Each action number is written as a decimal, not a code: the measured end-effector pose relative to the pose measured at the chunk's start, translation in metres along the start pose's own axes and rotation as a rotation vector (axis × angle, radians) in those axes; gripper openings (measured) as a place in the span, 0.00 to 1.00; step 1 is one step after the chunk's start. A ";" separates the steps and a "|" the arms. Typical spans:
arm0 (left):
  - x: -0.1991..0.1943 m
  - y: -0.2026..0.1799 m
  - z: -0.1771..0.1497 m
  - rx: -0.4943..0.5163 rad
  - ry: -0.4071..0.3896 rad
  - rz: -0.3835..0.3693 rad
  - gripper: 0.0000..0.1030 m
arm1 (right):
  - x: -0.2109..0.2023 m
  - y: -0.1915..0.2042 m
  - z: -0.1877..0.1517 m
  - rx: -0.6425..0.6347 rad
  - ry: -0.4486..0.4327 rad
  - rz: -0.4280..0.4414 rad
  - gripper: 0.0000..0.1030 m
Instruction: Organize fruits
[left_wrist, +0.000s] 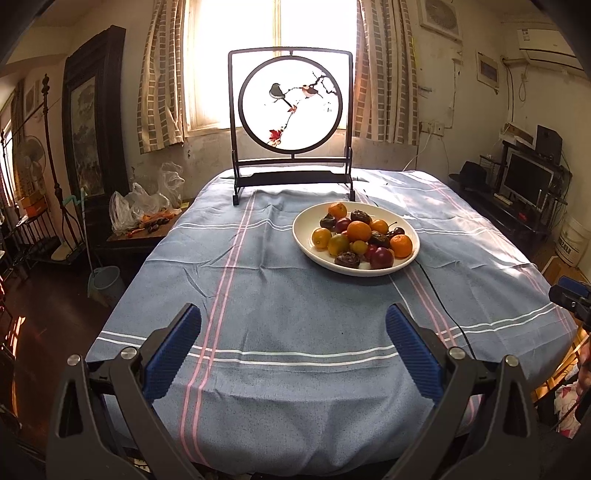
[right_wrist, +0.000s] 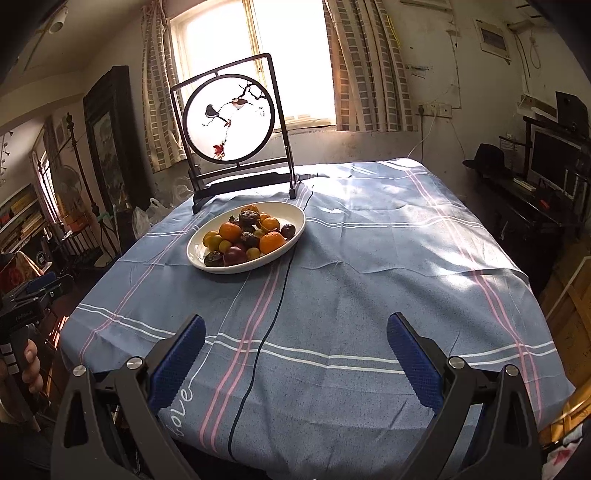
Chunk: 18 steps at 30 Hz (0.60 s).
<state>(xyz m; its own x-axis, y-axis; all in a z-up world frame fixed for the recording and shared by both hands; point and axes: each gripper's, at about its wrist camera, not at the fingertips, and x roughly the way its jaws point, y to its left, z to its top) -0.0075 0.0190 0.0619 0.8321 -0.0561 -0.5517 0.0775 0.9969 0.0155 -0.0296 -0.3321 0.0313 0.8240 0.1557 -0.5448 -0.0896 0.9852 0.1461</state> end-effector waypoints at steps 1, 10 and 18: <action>-0.001 0.001 0.001 -0.008 -0.004 0.001 0.95 | 0.000 0.000 0.000 0.002 0.002 0.003 0.96; -0.006 0.001 0.003 0.003 -0.031 0.015 0.95 | -0.003 -0.002 -0.002 0.009 0.002 0.003 0.96; -0.005 0.003 0.005 -0.002 -0.016 0.006 0.95 | -0.008 -0.003 -0.002 0.011 -0.007 -0.002 0.96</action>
<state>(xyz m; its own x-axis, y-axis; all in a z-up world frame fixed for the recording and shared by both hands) -0.0084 0.0224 0.0692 0.8411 -0.0513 -0.5385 0.0718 0.9973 0.0173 -0.0366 -0.3364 0.0336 0.8278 0.1532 -0.5396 -0.0818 0.9847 0.1541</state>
